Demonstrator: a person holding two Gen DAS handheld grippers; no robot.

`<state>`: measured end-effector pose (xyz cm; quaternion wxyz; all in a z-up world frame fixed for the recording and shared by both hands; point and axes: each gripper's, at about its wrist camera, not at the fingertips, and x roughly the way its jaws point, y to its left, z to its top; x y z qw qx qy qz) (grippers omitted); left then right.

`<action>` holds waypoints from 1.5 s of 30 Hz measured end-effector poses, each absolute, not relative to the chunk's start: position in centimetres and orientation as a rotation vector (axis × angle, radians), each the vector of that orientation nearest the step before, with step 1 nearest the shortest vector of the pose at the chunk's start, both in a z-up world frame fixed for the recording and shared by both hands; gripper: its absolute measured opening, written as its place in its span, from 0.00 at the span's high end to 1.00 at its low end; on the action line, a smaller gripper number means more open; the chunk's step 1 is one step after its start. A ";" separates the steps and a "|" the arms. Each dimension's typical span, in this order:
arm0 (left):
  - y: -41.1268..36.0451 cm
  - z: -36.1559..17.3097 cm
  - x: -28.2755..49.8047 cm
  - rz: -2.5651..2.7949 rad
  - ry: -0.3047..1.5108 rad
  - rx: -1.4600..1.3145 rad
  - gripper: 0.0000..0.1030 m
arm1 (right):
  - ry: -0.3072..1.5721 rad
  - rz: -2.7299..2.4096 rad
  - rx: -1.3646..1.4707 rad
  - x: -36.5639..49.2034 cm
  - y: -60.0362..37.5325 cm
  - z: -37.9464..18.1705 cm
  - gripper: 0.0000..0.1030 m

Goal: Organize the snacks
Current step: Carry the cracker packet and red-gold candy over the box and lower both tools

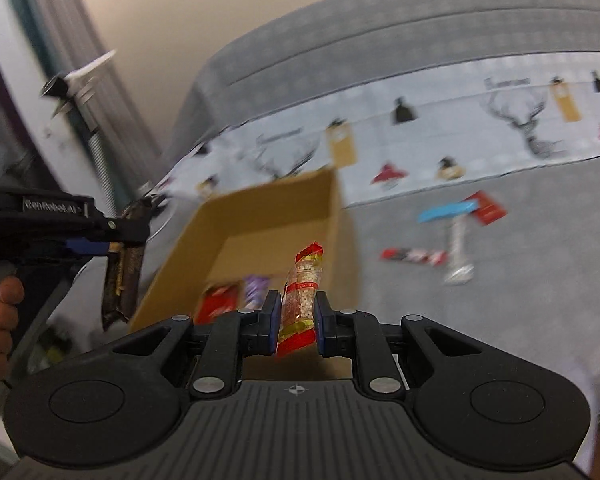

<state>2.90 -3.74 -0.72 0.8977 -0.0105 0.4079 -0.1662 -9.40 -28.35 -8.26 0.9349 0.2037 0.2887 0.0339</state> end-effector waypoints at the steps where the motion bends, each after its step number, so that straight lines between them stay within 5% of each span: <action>1: -3.1 -1.0 2.3 -0.338 0.850 -0.022 0.58 | 0.602 0.088 0.411 -9.6 -27.4 -8.2 0.82; 45: 0.6 -1.7 -1.7 -0.344 0.826 -0.080 0.58 | 0.604 0.152 0.243 -11.7 -21.1 -6.6 0.82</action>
